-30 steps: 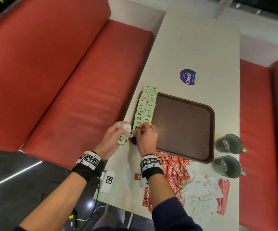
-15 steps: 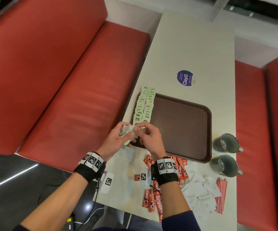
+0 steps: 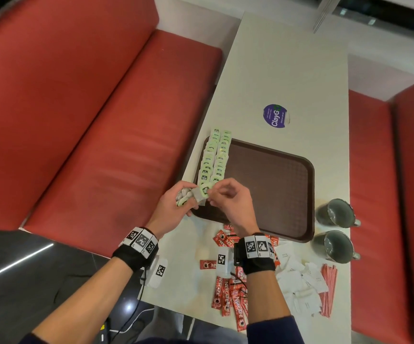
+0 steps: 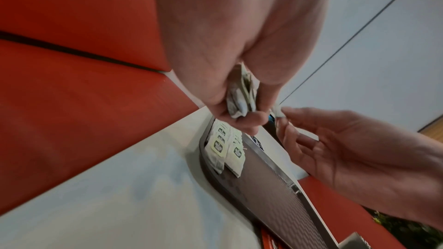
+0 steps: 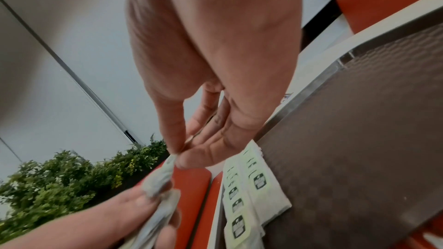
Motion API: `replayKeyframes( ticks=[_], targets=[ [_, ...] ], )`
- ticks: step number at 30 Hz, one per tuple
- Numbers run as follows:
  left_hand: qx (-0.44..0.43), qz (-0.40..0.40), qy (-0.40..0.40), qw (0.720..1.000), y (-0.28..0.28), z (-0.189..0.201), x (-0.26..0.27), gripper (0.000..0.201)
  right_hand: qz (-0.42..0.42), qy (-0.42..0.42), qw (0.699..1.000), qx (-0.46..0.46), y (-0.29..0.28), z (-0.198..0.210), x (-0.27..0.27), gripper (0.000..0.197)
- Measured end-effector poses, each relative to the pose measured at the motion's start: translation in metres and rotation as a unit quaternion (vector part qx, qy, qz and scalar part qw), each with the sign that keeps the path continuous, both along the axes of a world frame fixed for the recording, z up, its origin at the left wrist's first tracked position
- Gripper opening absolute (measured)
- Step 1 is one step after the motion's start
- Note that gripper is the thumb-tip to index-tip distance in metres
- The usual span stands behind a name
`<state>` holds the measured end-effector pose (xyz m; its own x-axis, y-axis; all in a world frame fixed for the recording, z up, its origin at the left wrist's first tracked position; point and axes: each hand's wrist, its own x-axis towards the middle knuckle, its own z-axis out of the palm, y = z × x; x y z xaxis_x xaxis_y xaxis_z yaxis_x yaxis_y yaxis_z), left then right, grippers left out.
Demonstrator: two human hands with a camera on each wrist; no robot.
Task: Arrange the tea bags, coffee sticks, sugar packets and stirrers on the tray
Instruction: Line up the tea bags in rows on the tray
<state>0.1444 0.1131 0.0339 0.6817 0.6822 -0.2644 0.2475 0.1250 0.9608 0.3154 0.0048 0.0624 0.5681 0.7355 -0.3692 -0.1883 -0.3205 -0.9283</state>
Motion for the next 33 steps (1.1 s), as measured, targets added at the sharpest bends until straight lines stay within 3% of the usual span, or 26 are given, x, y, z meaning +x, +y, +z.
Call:
replayKeyframes(
  ticks=[3, 5, 8, 13, 20, 23, 27, 33],
  targets=[
    [-0.013, 0.029, 0.015, 0.999, 0.001, -0.002, -0.005, 0.021, -0.007, -0.141, 0.988, -0.058, -0.003, -0.010, 0.020, 0.025],
    [-0.028, 0.040, 0.015, 0.999, 0.002, -0.005, -0.009, 0.020, 0.028, -0.242, 0.964, -0.102, -0.003, -0.016, 0.032, 0.017],
    [-0.053, 0.054, 0.011, 0.997, 0.002, -0.009, -0.012, 0.018, 0.115, -0.294, 0.936, -0.154, 0.002, -0.026, 0.040, 0.005],
    [-0.075, 0.062, 0.014, 0.995, 0.002, -0.008, -0.011, 0.017, 0.215, -0.308, 0.900, -0.222, 0.016, -0.044, 0.034, 0.011],
    [-0.035, 0.054, 0.049, 0.997, 0.008, -0.015, -0.007, 0.026, 0.142, -0.344, 0.896, -0.241, 0.025, -0.056, 0.022, 0.017],
    [0.026, 0.049, 0.101, 0.993, 0.010, -0.015, -0.001, 0.033, 0.106, -0.349, 0.901, -0.233, 0.022, -0.057, 0.017, 0.024],
    [0.120, 0.009, 0.144, 0.982, 0.013, -0.025, 0.007, 0.021, 0.047, -0.334, 0.914, -0.226, 0.016, -0.059, 0.008, 0.026],
    [0.273, -0.081, 0.245, 0.927, 0.014, -0.043, 0.023, 0.029, 0.028, -0.315, 0.918, -0.237, 0.013, -0.066, -0.006, 0.034]
  ],
)
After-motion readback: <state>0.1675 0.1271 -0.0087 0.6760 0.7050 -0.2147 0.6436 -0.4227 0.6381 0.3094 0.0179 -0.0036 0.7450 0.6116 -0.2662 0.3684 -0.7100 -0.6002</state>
